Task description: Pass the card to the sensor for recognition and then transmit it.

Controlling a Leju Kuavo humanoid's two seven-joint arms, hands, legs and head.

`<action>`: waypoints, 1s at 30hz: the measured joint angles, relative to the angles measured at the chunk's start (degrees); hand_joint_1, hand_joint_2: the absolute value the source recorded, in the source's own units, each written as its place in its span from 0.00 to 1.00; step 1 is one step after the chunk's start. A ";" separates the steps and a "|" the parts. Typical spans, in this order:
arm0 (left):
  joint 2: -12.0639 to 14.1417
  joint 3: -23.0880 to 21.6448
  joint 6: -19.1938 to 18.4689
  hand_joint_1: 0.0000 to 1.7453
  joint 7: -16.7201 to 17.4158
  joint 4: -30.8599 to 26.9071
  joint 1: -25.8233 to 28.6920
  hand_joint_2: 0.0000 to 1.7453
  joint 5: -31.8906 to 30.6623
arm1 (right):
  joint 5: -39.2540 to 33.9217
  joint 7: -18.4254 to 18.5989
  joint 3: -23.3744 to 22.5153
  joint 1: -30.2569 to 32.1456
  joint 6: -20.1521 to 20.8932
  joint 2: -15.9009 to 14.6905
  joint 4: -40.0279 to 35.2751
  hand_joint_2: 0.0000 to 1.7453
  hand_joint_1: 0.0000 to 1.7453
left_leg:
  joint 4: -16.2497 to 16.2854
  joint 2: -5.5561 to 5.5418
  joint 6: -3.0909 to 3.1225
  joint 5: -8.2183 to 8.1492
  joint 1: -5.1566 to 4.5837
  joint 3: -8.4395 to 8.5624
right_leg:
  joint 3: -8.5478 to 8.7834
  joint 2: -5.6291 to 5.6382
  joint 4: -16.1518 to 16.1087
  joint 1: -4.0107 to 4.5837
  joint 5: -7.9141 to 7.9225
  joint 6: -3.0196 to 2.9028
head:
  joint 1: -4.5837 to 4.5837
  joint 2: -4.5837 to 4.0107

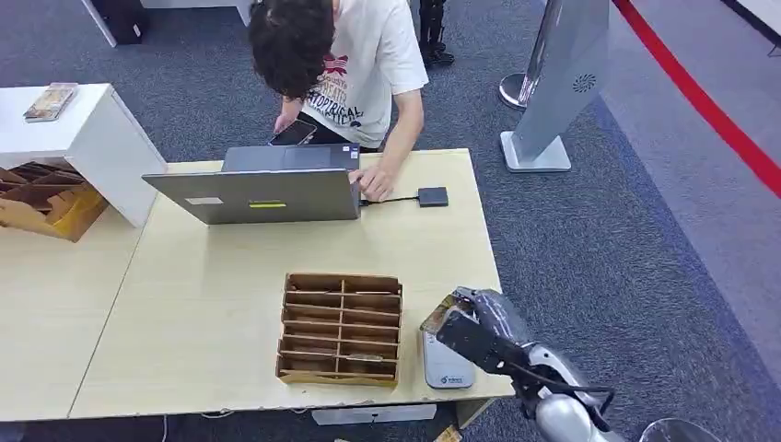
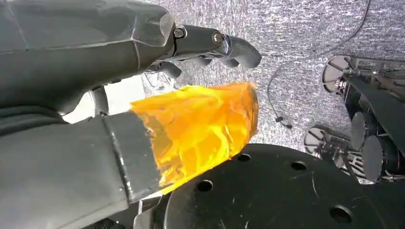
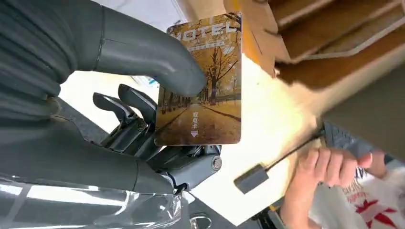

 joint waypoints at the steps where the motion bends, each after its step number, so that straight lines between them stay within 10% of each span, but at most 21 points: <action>1: 0.00 0.00 -0.02 0.00 0.17 0.00 -0.05 0.00 0.00 | 1.06 0.35 0.48 -0.22 -0.11 0.00 0.41 1.00 1.00 | 0.00 -0.01 0.00 0.00 0.00 0.00 | 0.00 -0.01 0.00 0.00 0.00 0.00 | 0.02 0.00; 30: 0.11 0.00 -0.50 0.00 0.76 0.09 -0.39 0.00 0.00 | 11.62 5.44 6.95 -6.39 3.76 -1.73 9.77 1.00 1.00 | 0.01 0.01 0.00 0.00 0.00 0.02 | 0.01 -0.01 0.00 0.00 0.00 0.00 | 0.00 0.00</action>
